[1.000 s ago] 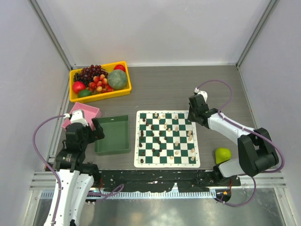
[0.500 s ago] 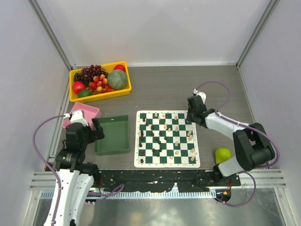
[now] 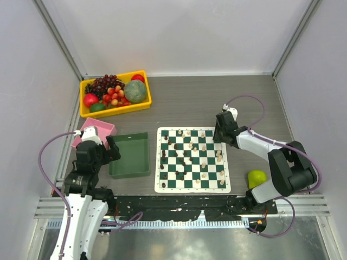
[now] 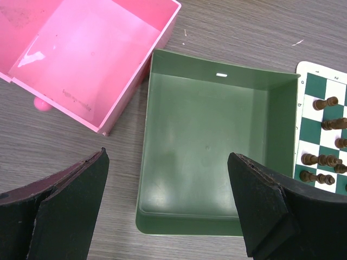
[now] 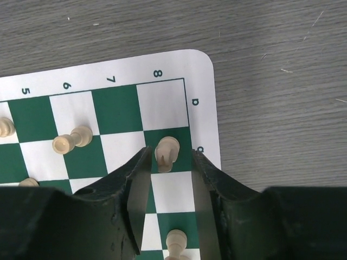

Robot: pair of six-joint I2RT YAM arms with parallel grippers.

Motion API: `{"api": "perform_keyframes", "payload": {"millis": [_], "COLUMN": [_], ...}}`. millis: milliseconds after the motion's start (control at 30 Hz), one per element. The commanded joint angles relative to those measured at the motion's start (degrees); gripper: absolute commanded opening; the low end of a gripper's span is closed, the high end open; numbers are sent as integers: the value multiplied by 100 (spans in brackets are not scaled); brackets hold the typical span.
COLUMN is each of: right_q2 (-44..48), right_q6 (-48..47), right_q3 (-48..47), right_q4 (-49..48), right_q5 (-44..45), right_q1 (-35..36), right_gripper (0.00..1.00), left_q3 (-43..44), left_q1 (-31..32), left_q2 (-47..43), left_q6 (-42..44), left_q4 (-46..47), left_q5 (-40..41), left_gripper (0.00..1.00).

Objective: Set up the chess pieces on the board

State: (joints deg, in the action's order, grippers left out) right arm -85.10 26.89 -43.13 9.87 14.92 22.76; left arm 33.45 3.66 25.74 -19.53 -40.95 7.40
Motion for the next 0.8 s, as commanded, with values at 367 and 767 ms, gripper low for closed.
{"api": "perform_keyframes", "payload": {"millis": [367,767], "right_q2": [575,-929], "right_q6": [-598,-712], "right_q3": [-1152,-2155], "right_q4": [762,1518], "right_q5": [-752,-789], "right_q1": [96,685], "right_gripper": [56,57], "left_q3": [74,56], "left_q1": [-15,-6], "left_q2": [10,-7], "left_q6": [-51,-42], "left_q4": [236,228], "left_q5": [-89,-63], "left_gripper": [99,99]}}
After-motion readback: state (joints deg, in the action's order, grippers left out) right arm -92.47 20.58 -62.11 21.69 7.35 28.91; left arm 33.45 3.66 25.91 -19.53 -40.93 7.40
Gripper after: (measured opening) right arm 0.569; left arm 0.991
